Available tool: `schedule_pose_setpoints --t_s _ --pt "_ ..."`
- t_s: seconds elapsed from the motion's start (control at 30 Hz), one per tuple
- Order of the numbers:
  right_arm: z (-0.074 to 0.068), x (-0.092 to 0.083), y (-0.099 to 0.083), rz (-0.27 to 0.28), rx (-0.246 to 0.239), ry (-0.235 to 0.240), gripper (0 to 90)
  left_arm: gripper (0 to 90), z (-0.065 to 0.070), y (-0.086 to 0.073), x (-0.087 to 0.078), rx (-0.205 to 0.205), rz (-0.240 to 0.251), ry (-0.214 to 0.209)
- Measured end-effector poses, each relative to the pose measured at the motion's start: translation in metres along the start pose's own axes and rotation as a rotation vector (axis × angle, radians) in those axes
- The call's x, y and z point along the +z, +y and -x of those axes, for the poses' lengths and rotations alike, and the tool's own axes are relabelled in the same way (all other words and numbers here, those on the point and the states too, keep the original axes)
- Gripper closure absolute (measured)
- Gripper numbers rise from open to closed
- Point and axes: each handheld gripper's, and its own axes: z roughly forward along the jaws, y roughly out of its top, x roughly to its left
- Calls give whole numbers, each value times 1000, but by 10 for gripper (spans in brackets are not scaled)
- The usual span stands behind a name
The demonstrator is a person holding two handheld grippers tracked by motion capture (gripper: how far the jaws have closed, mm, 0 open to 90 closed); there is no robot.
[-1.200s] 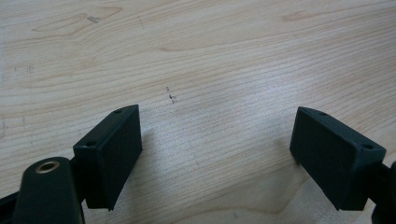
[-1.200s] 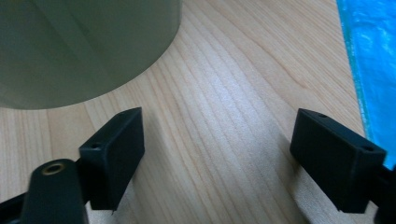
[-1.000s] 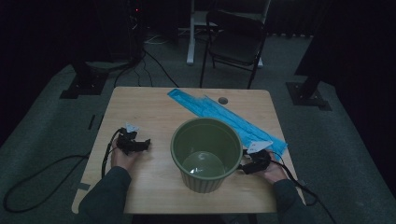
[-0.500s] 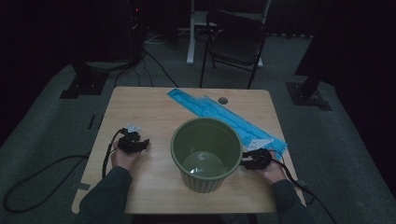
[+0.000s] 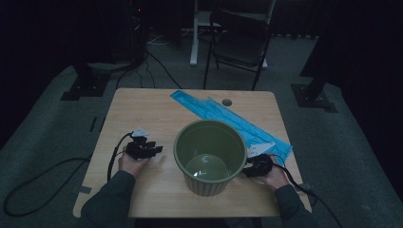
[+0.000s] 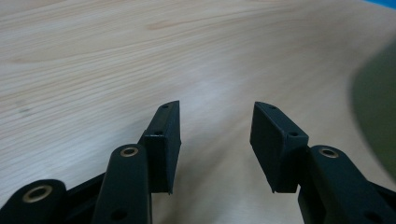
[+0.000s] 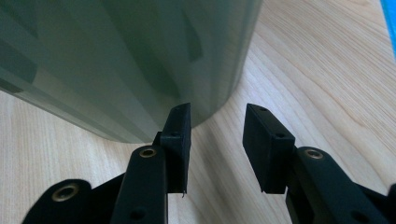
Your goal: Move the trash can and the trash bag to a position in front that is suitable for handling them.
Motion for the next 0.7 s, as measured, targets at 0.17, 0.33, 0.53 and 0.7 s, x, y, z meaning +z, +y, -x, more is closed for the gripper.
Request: schedule_pose_setpoints --t_s 0.17,0.33,0.53,0.7 --pt "-1 0 1 3 0 6 617 529 15 2 -3 94 -3 -35" --pt "-3 -5 1 12 -2 31 616 529 32 2 -11 183 10 -75" --pt "-9 -11 2 16 -16 46 601 518 54 0 -22 238 31 -169" --pt "-15 -16 3 26 -19 65 593 518 61 1 -30 261 60 -264"
